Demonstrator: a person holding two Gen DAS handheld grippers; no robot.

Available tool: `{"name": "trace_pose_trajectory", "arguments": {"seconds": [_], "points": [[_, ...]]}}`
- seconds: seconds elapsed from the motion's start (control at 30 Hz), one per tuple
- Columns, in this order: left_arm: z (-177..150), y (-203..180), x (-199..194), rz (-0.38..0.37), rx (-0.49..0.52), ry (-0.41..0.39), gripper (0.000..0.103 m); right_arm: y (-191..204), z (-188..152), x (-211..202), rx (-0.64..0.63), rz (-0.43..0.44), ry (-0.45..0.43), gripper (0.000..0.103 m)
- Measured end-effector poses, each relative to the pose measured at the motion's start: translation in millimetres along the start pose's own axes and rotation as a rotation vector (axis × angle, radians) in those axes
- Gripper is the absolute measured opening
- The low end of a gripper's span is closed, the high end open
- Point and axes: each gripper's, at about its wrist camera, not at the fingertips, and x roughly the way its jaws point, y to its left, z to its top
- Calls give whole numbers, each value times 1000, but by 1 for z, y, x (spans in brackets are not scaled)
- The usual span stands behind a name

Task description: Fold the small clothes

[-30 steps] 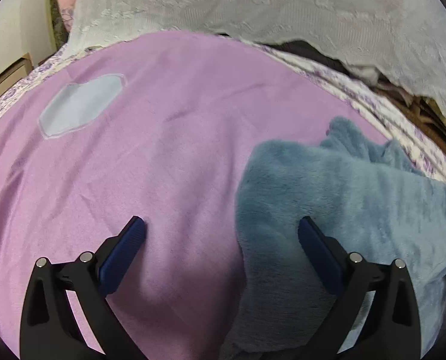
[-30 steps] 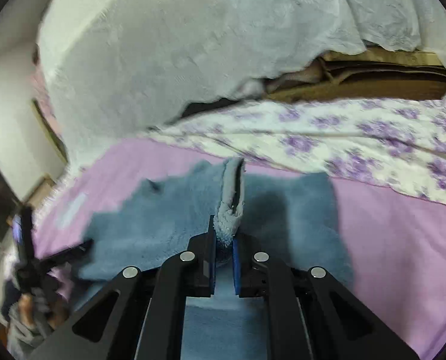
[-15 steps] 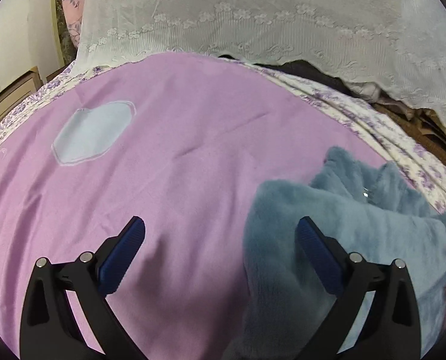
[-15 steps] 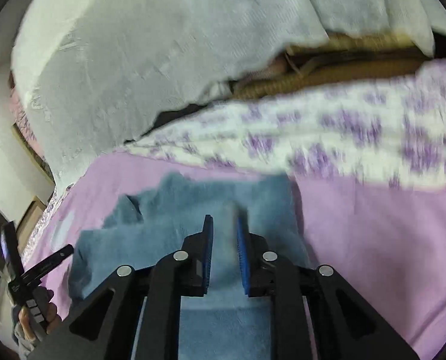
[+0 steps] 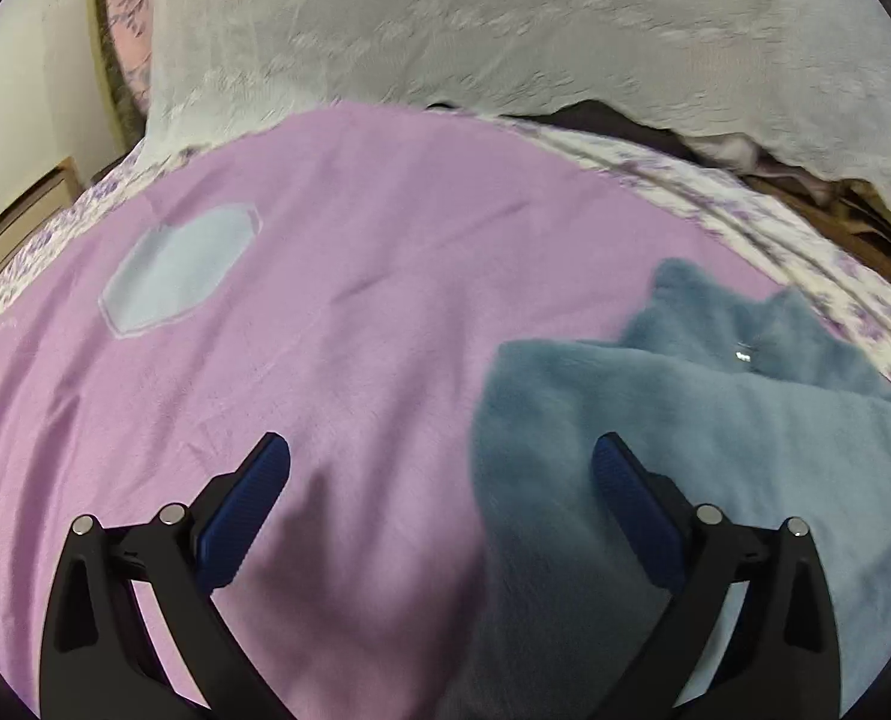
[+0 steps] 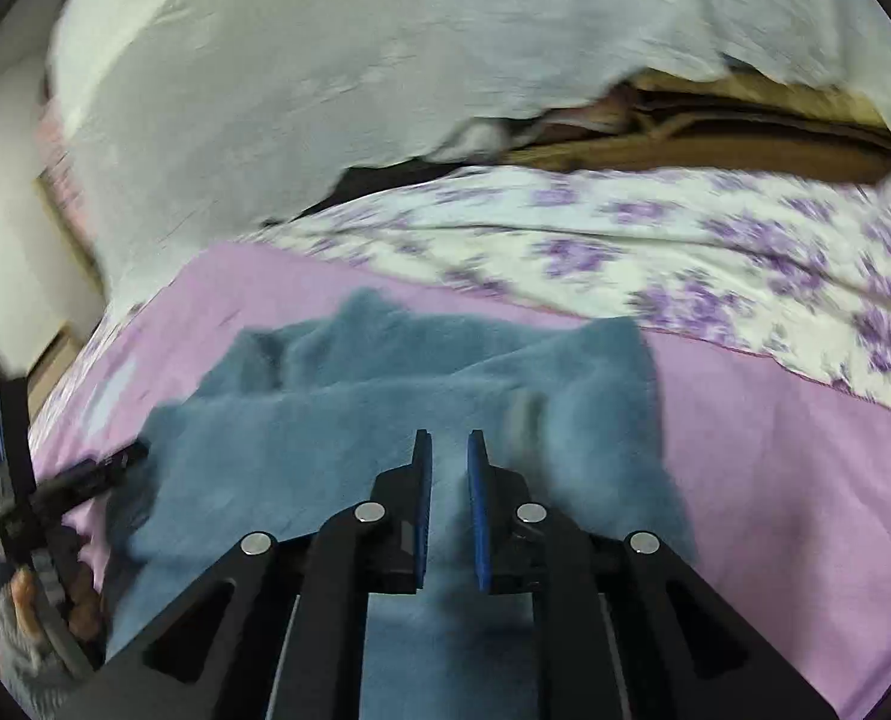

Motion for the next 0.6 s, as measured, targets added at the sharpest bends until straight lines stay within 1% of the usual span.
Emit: {"name": "trace_pose_trajectory", "arguments": {"seconds": [0.03, 0.07, 0.1, 0.13, 0.17, 0.27, 0.33, 0.37, 0.4, 0.43, 0.47, 0.5, 0.53, 0.57, 0.6], "points": [[-3, -4, -1, 5, 17, 7, 99, 5, -6, 6, -25, -19, 31, 25], [-9, -10, 4, 24, 46, 33, 99, 5, -11, 13, -41, -47, 63, 29], [-14, -16, 14, 49, 79, 68, 99, 4, -15, 23, -50, -62, 92, 29], [-18, -21, 25, 60, 102, 104, 99, 3, -19, 30, -54, -60, 96, 29], [-20, -21, 31, 55, 103, 123, 99, 2, -18, 30, -52, -61, 90, 29], [-18, -15, 22, 47, 75, 94, 99, 4, -19, 20, -66, -77, 55, 28], [-22, -11, 4, 40, 55, 54, 98, 8, -21, 2, -64, -89, -6, 29], [-26, -9, -10, 5, 48, 26, 98, 12, -24, -13, -70, -68, -34, 31], [-29, -8, -18, -17, 48, 14, 98, 15, -25, -20, -75, -54, -38, 33], [-35, -10, -25, -31, 63, 10, 99, 19, -27, -21, -83, -47, -28, 36], [-42, -14, -25, -22, 97, 31, 99, 21, -33, -18, -94, -66, 8, 43], [-47, -18, -19, -9, 120, 64, 99, 20, -38, -11, -96, -88, 44, 46], [-52, -23, -8, 0, 140, 110, 99, 13, -45, 4, -80, -107, 116, 46], [-53, -21, -2, -11, 129, 142, 99, 10, -47, 9, -52, -93, 138, 46], [-50, -16, -3, -23, 110, 144, 99, 5, -45, 5, -24, -76, 122, 44]]}}
